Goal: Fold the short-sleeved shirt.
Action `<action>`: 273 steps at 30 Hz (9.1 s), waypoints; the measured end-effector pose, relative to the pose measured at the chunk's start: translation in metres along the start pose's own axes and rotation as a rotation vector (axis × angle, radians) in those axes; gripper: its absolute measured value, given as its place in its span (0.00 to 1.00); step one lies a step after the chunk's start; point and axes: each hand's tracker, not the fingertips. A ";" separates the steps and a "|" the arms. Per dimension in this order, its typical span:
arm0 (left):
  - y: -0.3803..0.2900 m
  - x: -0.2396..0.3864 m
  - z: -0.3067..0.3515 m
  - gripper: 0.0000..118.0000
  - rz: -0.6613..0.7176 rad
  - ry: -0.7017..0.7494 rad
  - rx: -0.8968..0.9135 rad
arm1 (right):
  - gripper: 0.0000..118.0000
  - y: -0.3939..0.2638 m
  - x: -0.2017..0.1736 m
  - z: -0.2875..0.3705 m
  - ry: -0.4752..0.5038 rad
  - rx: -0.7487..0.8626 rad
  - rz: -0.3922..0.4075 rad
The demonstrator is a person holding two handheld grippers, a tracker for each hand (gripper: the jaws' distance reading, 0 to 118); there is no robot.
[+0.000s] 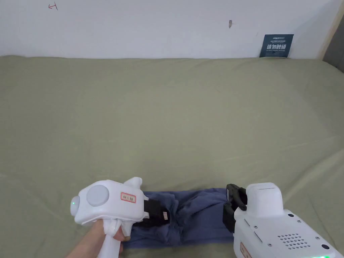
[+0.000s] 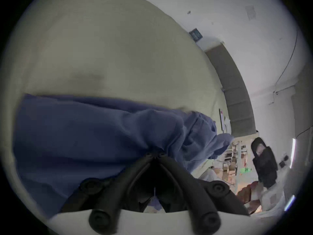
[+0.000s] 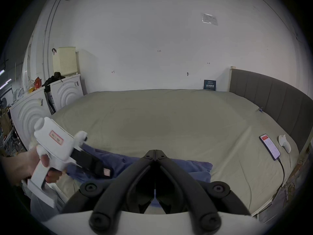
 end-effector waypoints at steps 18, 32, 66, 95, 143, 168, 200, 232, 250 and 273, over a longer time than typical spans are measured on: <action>-0.007 -0.057 0.168 0.00 0.024 0.154 0.253 | 0.00 0.004 -0.015 -0.007 0.013 0.028 0.011; 0.001 -0.098 0.123 0.96 0.042 -0.050 0.103 | 0.00 0.002 -0.024 -0.009 -0.009 0.033 0.044; -0.004 0.049 0.192 0.07 -0.074 0.330 0.307 | 0.00 0.029 -0.011 0.014 -0.083 0.172 0.046; -0.021 0.039 0.091 0.00 -0.089 0.005 0.180 | 0.00 0.018 0.008 0.011 -0.129 0.161 0.007; 0.004 -0.087 0.074 0.86 0.102 -0.235 0.102 | 0.00 -0.082 0.049 -0.188 0.935 -0.703 -0.807; 0.014 -0.052 0.066 0.24 0.044 -0.091 0.088 | 0.00 0.031 -0.006 -0.030 -0.156 0.284 0.035; 0.099 -0.329 0.415 0.24 0.135 0.374 0.079 | 0.00 0.031 -0.341 -0.161 0.382 0.183 0.059; 0.017 0.038 0.251 0.01 -0.295 0.519 0.925 | 0.00 0.120 -0.122 -0.053 0.190 0.201 0.045; -0.056 0.190 0.148 0.01 -0.529 0.634 1.150 | 0.00 0.141 0.029 0.031 -0.113 0.339 0.062; -0.053 0.174 0.142 1.00 -0.524 0.649 1.136 | 1.00 0.142 0.011 0.021 -0.141 0.368 0.057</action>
